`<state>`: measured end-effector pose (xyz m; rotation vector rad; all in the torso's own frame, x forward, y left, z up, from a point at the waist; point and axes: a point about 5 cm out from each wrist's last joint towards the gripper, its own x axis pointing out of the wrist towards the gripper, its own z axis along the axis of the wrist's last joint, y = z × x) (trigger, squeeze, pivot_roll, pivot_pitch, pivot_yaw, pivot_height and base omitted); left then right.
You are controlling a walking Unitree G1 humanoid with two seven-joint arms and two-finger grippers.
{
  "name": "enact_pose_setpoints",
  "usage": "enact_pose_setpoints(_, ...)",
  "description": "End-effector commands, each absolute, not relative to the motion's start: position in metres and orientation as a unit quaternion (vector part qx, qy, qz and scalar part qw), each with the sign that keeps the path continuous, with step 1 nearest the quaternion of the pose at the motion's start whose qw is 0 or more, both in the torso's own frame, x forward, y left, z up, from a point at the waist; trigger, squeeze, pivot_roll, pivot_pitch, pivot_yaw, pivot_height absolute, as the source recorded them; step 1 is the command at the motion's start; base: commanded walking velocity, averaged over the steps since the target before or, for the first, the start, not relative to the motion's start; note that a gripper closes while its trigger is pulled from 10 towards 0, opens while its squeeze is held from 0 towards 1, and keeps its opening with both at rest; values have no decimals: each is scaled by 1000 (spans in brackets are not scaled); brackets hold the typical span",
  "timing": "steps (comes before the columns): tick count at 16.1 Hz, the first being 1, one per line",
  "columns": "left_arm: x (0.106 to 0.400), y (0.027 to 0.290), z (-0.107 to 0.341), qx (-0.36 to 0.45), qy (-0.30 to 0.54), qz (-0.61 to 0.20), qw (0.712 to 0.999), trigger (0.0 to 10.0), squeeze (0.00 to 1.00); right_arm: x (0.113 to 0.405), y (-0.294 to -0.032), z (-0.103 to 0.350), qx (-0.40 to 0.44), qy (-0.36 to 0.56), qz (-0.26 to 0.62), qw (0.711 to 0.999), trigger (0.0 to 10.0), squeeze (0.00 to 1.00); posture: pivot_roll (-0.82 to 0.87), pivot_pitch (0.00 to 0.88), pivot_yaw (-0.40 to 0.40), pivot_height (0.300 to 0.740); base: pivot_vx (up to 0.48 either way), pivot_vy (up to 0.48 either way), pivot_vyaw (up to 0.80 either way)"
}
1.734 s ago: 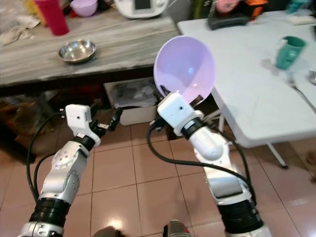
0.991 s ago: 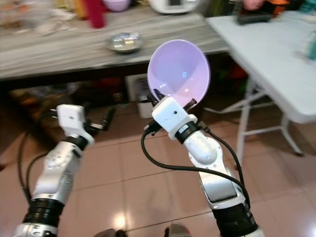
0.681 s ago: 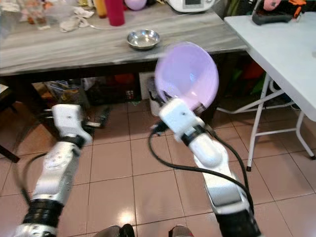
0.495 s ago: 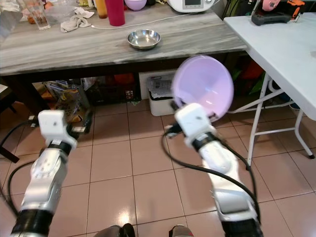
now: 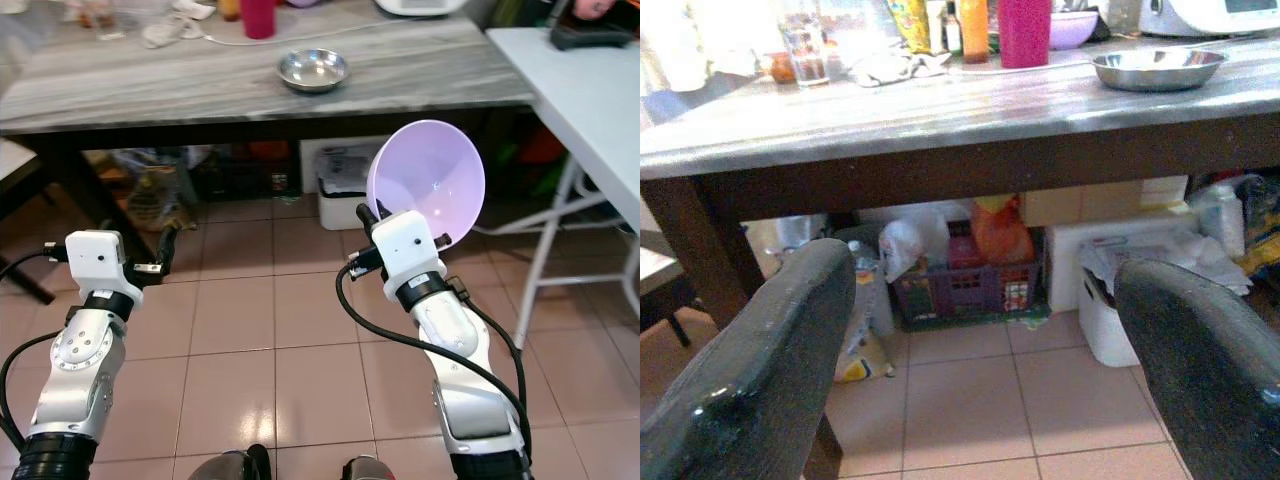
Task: Setting the table
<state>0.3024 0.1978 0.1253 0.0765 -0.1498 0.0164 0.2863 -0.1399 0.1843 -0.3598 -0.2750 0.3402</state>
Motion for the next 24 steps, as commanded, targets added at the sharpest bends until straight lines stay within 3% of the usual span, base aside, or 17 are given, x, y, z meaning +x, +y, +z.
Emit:
enact_pose_setpoints(1,303,193,130,36,-82,-4,996,10000,0,284,-137,192,-176,-150,167,958,10000,0,-241,155,48,740,285,0,0)
enact_pose_setpoints(15,304,180,129,22,-85,-34,996,10000,0,291,-138,198,-191,-161,171,953,10000,0,-243,148,37,740,442,0,0)
enact_pose_setpoints(24,306,175,131,18,-87,-44,995,10000,0,291,-138,200,-196,-163,172,952,10000,0,-252,149,35,740,480,0,454)
